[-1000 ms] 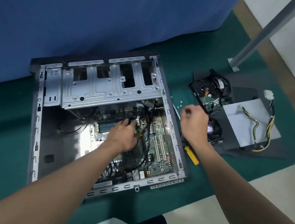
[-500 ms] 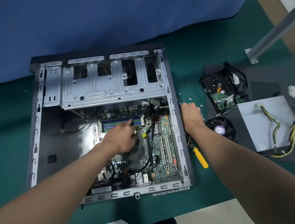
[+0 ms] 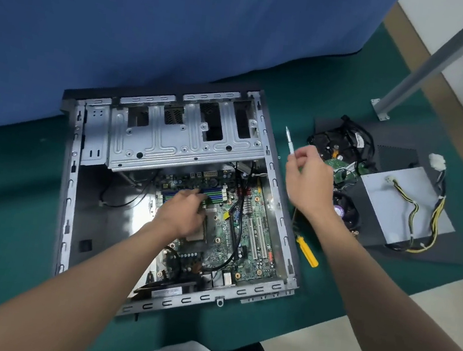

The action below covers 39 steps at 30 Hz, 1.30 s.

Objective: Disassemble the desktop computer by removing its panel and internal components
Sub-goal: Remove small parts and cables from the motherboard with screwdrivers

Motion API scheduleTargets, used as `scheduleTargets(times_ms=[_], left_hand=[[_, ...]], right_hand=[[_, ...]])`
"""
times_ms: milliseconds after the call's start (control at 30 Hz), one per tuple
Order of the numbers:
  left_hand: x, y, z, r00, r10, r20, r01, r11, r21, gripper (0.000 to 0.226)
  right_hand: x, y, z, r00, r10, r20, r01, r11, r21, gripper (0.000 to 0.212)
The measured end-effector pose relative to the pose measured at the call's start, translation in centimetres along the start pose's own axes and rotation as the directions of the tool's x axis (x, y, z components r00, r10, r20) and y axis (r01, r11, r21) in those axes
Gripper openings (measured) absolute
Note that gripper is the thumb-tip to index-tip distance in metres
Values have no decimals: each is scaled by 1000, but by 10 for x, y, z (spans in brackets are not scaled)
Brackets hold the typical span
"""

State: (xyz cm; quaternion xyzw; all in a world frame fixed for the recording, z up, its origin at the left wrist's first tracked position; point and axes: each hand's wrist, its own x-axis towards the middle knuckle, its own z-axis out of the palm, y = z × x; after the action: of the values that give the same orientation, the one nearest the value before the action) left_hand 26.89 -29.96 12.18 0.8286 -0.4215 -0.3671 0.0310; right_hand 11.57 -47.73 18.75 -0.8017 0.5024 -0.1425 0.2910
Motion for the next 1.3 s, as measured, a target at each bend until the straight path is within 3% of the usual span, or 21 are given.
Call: scheduleTargets(times_ms=[100,233,367,467,567,767,867,967,1133,1300], left_hand=[[-10,-16,-3,994,-45,-104,44,999,-6,55],[-22,-48,-8,975,-97,-200,90,995,-44,59],[-28,-77,-9,981,-136,-137,120,986,-119,58],[-25,-91,-10,995,-87,-51,83,993,-79,58],[-17,-93,-13,996,-92,5,92,992,-84,60],[-15,-90,-14,995,-99,7,99,987,-128,55],[-18,-84,-10,991,-131,17,132,970,-203,43],[-20,-81,-6,987,-160,17,159,959,-234,41],[-18,-85,-3,989,-145,-6,144,982,-121,53],[-15,-85,-3,991,-131,-16,129,987,-98,59]], right_hand=[[-25,-26,-6,992,-122,22,114,969,217,14],[-58,-57,18,967,-171,187,88,918,387,9],[-73,-75,63,961,-24,275,-99,900,425,7],[-71,-86,95,932,110,344,-289,799,527,5],[-61,-95,124,906,197,375,-388,742,547,6],[-38,-109,166,901,266,344,-389,845,366,16],[-30,-113,175,920,220,325,-299,929,218,11],[-23,-117,178,902,135,410,-162,986,33,16],[-14,-123,179,815,13,579,156,958,-241,32],[-13,-126,183,791,-68,608,266,933,-241,31]])
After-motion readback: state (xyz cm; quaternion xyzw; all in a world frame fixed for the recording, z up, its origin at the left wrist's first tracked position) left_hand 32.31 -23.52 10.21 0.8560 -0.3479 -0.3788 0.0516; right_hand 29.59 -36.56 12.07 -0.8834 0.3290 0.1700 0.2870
